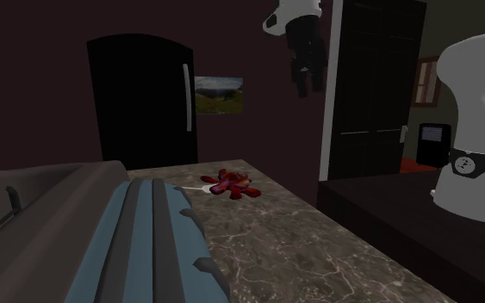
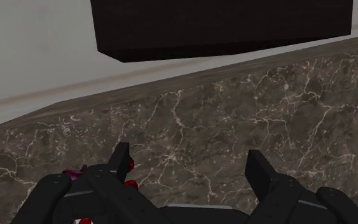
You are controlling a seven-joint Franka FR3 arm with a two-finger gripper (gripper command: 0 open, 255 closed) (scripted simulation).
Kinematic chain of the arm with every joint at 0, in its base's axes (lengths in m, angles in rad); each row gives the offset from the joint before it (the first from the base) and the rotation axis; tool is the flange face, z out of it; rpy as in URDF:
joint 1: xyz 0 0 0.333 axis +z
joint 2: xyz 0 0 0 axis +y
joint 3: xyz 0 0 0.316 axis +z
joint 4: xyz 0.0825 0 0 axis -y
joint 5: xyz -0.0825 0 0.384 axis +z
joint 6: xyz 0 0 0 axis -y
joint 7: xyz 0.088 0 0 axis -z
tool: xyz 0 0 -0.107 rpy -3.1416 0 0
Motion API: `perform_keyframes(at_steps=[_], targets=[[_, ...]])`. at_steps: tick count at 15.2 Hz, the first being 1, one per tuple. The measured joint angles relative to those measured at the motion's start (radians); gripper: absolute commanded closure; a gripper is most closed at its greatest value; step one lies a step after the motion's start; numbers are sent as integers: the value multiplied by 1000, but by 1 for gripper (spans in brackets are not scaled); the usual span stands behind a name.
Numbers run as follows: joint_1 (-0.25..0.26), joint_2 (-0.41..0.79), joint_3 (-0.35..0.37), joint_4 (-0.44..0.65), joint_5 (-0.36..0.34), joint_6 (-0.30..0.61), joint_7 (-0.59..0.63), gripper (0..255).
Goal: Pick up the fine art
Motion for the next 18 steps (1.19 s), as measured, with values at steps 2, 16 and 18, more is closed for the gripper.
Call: perform_keyframes(at_steps=[2, 16, 18], targets=[[1, 79, -42, 28, 24, 48, -63, 0], [-83, 696, -121, 383, 417, 178, -517, 0], [-123, 779, -106, 450, 466, 172, -570, 0]])
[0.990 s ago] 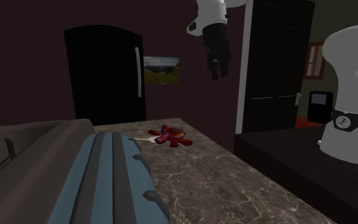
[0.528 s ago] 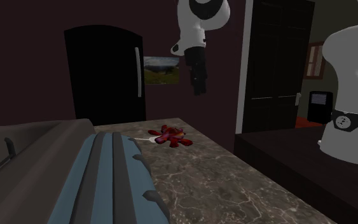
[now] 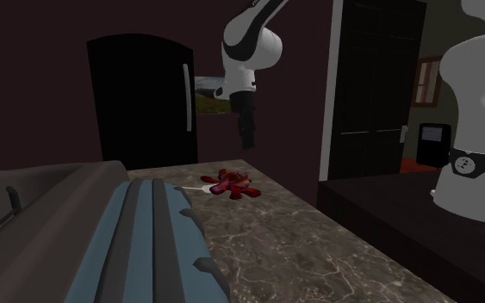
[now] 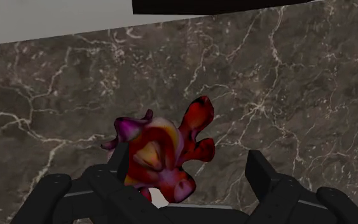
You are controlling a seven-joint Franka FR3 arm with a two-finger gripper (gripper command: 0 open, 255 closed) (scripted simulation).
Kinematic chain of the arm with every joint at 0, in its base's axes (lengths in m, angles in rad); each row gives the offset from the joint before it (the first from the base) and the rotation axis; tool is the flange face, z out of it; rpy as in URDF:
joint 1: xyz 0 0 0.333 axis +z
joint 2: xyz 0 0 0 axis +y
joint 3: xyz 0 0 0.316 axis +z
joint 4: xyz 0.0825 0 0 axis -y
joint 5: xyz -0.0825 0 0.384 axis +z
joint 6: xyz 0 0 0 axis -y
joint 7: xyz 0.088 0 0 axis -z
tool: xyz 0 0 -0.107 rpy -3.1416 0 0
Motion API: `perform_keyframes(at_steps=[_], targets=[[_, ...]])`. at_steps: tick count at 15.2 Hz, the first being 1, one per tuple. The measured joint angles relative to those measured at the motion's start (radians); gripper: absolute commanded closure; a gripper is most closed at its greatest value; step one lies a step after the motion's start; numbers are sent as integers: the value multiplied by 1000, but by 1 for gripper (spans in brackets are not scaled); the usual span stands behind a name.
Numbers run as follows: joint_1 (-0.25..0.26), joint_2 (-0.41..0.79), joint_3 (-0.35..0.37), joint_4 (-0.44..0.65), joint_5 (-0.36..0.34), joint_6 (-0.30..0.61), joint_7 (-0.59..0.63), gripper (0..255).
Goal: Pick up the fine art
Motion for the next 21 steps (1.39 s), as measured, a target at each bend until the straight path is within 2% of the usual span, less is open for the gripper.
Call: perform_keyframes(at_steps=[5, 13, 14, 21], targets=[[-91, 207, 55, 216, 93, -46, -67, 0], [-124, 306, 86, 261, 136, -2, -103, 0], [-125, 310, 87, 262, 137, 1, -104, 255], [-125, 312, 88, 263, 140, 4, -105, 255]])
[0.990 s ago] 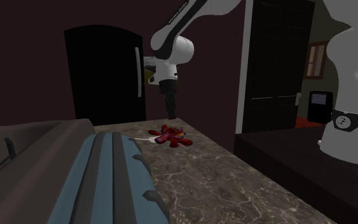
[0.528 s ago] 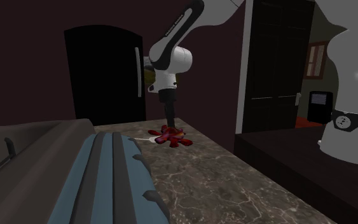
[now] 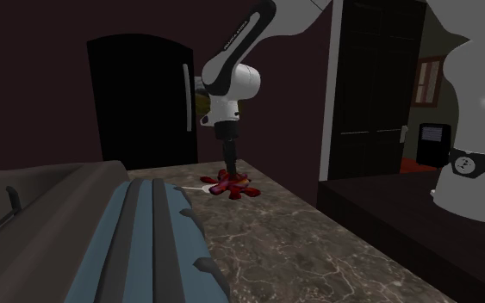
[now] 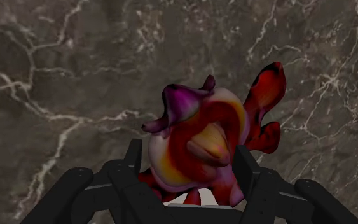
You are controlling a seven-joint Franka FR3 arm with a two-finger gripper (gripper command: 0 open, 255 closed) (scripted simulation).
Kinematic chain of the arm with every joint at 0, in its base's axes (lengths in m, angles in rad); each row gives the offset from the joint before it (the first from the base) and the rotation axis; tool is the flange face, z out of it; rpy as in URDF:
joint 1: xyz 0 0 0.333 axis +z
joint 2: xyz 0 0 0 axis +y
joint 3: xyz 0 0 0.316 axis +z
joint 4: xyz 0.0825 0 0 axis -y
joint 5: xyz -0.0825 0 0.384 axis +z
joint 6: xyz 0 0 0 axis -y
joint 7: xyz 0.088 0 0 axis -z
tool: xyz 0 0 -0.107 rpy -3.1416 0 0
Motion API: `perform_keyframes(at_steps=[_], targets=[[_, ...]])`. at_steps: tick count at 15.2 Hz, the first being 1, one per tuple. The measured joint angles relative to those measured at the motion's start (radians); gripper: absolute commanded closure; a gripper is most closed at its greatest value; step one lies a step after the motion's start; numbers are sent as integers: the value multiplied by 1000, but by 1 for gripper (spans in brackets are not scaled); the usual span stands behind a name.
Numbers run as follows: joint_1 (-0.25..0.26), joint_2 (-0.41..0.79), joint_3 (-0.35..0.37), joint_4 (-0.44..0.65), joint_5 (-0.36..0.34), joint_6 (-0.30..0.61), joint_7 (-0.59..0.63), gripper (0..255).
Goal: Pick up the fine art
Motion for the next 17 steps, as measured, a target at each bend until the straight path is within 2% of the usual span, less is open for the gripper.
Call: perform_keyframes(at_steps=[6, 17], targets=[[6, -22, -8, -10, -10, -13, 6, 255], [26, -120, -41, -11, -60, -101, 47, 255]])
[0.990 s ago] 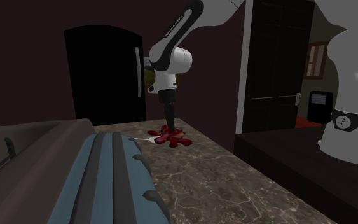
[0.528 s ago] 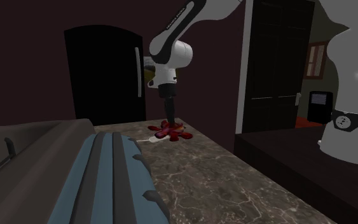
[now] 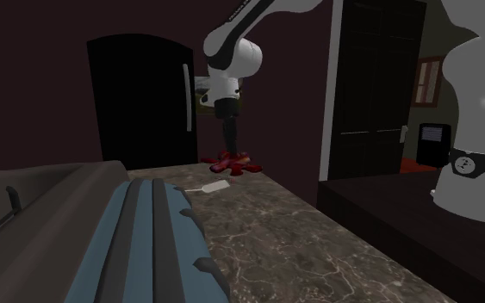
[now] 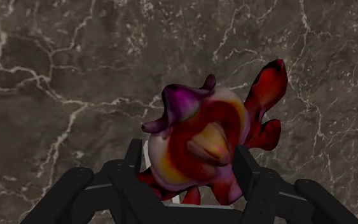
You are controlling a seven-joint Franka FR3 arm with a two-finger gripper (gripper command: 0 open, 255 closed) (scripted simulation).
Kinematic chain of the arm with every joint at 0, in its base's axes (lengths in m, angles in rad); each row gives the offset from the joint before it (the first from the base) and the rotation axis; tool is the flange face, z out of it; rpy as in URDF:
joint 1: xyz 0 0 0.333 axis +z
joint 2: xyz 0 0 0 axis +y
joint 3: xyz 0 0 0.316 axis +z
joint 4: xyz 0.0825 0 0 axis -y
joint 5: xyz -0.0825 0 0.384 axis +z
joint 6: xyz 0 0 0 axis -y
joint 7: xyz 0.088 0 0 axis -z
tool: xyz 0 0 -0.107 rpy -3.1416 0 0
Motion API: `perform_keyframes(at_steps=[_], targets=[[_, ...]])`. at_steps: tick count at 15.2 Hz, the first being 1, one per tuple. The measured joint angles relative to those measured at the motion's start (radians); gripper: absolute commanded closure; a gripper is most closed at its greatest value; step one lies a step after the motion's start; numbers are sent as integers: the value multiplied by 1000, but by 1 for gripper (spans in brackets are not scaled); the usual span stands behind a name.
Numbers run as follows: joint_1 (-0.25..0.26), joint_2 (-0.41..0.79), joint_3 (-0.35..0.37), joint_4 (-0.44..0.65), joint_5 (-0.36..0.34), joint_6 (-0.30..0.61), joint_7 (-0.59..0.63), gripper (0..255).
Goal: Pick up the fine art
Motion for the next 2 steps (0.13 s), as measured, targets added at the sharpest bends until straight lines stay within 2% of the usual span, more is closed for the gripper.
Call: perform_keyframes(at_steps=[2], targets=[[2, -10, -3, 4, -6, -12, 5, 255]])
